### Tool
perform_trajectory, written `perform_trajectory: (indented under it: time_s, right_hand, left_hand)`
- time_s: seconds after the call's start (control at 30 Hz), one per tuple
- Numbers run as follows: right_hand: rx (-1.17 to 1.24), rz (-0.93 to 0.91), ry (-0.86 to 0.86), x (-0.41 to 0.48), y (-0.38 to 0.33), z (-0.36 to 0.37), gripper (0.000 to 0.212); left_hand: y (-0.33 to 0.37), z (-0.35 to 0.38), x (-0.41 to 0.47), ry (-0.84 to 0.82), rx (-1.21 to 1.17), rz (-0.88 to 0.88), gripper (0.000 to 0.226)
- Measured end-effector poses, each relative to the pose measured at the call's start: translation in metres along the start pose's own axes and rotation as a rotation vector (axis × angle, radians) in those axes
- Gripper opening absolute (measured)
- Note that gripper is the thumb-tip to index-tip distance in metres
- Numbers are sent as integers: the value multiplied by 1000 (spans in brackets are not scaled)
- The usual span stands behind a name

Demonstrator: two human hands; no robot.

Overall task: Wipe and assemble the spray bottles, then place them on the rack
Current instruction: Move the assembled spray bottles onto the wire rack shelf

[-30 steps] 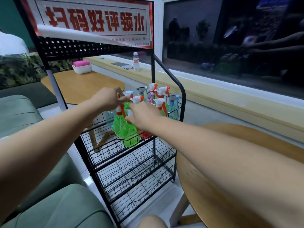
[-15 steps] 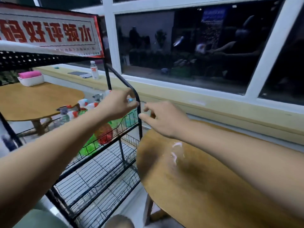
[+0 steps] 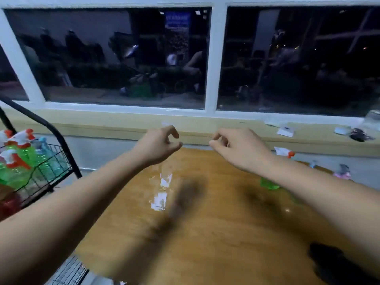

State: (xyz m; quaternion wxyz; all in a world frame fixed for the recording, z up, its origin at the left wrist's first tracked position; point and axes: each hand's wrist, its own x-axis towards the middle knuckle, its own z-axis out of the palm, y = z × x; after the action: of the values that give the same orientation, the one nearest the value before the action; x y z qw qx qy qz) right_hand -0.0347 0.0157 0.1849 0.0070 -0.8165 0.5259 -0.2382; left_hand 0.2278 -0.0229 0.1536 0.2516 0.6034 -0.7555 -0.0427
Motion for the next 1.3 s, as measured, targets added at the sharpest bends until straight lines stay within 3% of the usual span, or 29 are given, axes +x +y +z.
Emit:
perform_trajectory:
  time_s: [0.33, 0.47, 0.6, 0.9, 1.07, 1.3]
  right_hand:
    - [-128, 322, 94, -51, 150, -65, 19]
    - [-161, 431, 82, -66, 195, -77, 25]
    - [-166, 484, 28, -79, 226, -74, 18]
    - [-104, 511, -65, -91, 261, -39, 25]
    - [-84, 517, -80, -88, 265, -27, 32]
    - [-127, 521, -35, -86, 258, -16, 14]
  left_hand:
    - [128, 94, 50, -107, -89, 167, 33]
    - [169, 125, 65, -143, -128, 224, 34]
    - [202, 156, 83, -164, -145, 261, 36]
    - [247, 209, 115, -236, 22, 371, 48]
    - [251, 221, 123, -274, 7, 370, 29]
    - [224, 200, 115, -264, 49, 379, 20]
